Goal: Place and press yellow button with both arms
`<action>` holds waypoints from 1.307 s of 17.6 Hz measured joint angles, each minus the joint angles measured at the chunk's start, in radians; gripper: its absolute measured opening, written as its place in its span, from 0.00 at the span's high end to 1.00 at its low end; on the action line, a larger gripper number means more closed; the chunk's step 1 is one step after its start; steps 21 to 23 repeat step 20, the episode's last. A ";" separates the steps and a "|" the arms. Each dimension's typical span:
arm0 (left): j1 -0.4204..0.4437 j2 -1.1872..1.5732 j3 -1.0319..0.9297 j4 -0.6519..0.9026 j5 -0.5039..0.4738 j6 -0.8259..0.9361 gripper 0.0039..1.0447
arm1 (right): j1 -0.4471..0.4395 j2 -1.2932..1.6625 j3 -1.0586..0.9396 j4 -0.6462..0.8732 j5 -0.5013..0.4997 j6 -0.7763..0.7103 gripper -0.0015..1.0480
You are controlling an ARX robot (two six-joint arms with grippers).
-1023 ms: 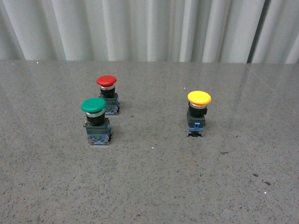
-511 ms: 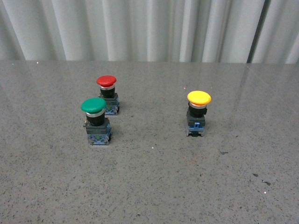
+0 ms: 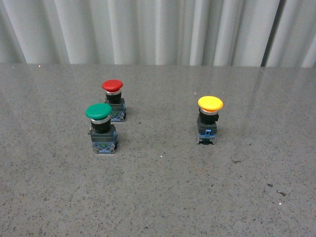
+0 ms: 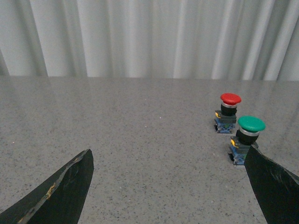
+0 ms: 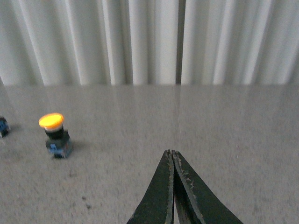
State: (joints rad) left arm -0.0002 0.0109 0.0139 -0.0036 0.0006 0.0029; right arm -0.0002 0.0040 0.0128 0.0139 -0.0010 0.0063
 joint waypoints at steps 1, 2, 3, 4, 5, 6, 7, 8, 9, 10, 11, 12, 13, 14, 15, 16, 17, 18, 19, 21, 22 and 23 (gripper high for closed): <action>0.000 0.000 0.000 0.001 0.000 0.000 0.06 | 0.000 0.000 0.002 -0.011 0.001 0.000 0.98; 0.000 0.000 0.000 0.000 0.000 0.000 0.06 | 0.000 0.002 0.000 -0.022 0.001 0.000 0.98; 0.000 0.000 0.000 0.000 -0.001 0.000 0.06 | 0.000 0.000 0.000 -0.016 0.000 0.000 0.98; 0.000 0.000 0.000 0.000 0.000 0.000 0.06 | 0.000 0.000 0.000 -0.020 0.000 0.000 0.98; 0.000 0.000 0.000 0.000 -0.001 0.000 0.06 | 0.000 0.000 0.000 -0.018 0.000 0.000 0.98; 0.000 0.000 0.000 0.001 -0.001 0.000 0.06 | 0.000 0.000 0.000 -0.018 0.001 0.000 0.98; 0.000 0.000 0.000 0.000 -0.001 0.000 0.06 | 0.000 0.000 0.000 -0.018 0.000 0.000 0.95; 0.000 0.000 0.000 0.000 -0.001 0.000 0.06 | 0.000 0.000 0.000 -0.018 0.000 0.000 0.88; 0.000 0.000 0.000 0.000 -0.001 0.000 0.06 | 0.000 0.000 0.000 -0.018 0.000 0.000 0.79; 0.000 0.000 0.000 0.000 -0.001 0.000 0.06 | 0.000 0.000 0.000 -0.018 0.000 0.000 0.69; 0.000 0.000 0.000 0.000 -0.001 0.000 0.06 | 0.000 0.000 0.000 -0.018 0.000 0.000 0.60; 0.000 0.000 0.000 0.000 -0.001 0.000 0.06 | 0.000 0.000 0.000 -0.018 0.000 0.000 0.53; 0.000 0.000 0.000 0.000 -0.001 0.000 0.06 | 0.000 0.000 0.000 -0.018 0.000 0.000 0.41; 0.000 0.000 0.000 0.000 -0.001 0.000 0.06 | 0.000 0.000 0.000 -0.018 0.000 0.000 0.30; 0.000 0.000 0.000 0.000 -0.001 0.000 0.06 | 0.000 0.000 0.000 -0.018 0.000 0.000 0.18; 0.000 0.000 0.000 0.000 -0.001 0.000 0.06 | 0.000 0.000 0.000 -0.018 0.000 0.000 0.11; 0.000 0.000 0.000 0.000 -0.001 0.000 0.06 | 0.000 0.000 0.000 -0.018 0.000 0.000 0.05; 0.000 0.000 0.000 0.000 -0.001 0.000 0.06 | 0.000 0.000 0.000 -0.018 0.000 0.000 0.07; 0.000 0.000 0.000 0.000 -0.001 0.000 0.06 | 0.000 0.000 0.000 -0.018 0.000 0.000 0.06; 0.000 0.000 0.000 0.000 -0.001 0.000 0.06 | 0.000 0.000 0.000 -0.018 0.000 0.000 0.06; 0.000 0.000 0.000 0.000 -0.001 0.000 0.06 | 0.000 0.000 0.000 -0.018 0.000 0.000 0.06; 0.000 0.000 0.000 0.000 -0.001 0.000 0.06 | 0.000 0.000 0.000 -0.018 0.000 0.000 0.06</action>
